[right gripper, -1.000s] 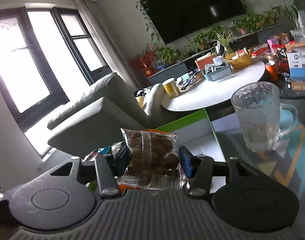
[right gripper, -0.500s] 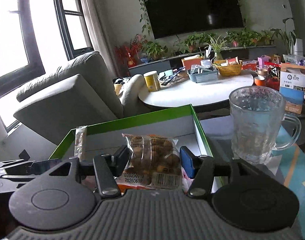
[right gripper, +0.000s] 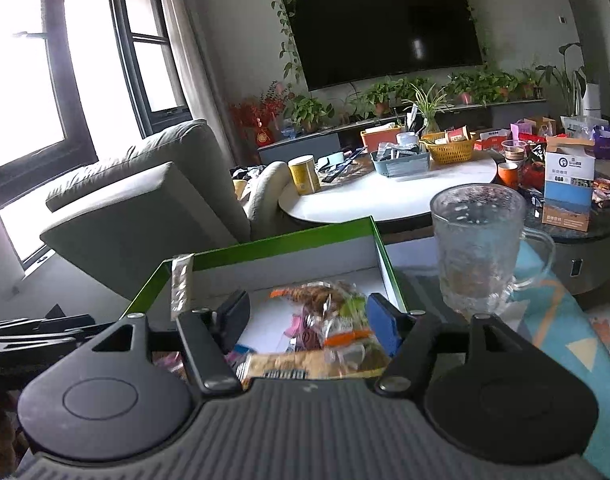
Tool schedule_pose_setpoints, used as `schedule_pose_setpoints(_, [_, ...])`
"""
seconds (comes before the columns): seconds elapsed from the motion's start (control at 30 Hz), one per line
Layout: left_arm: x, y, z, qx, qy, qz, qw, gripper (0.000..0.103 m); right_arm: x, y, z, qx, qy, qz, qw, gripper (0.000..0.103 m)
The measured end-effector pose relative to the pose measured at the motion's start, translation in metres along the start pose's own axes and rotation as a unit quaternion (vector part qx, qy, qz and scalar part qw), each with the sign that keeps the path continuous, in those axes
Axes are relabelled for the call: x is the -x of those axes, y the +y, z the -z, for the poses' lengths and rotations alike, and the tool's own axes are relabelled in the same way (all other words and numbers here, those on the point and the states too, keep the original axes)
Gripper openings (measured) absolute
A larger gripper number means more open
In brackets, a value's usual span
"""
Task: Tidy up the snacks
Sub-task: 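Carry both snacks over the green box and open both tools, then grasp the tan bread packet with left tool while right tool grasps a clear bag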
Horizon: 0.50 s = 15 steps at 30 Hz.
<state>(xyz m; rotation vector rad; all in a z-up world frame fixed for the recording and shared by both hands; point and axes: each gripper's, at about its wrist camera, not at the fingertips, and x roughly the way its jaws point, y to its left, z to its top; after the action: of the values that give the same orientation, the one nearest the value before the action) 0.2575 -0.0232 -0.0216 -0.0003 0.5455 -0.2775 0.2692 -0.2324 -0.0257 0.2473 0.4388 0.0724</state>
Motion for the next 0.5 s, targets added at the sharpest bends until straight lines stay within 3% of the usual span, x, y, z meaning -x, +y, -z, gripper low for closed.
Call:
schedule_pose_setpoints(0.23, [0.034,0.001,0.039,0.008,0.039,0.004,0.9992,0.063,0.039,0.008,0.026,0.027,0.007,-0.006,1.000,0.046])
schedule_pose_setpoints(0.5, [0.034,-0.016,0.075,-0.007,0.086,0.020,0.9960,0.063,0.065,0.014,0.059,0.055,0.041,-0.009,0.998,0.046])
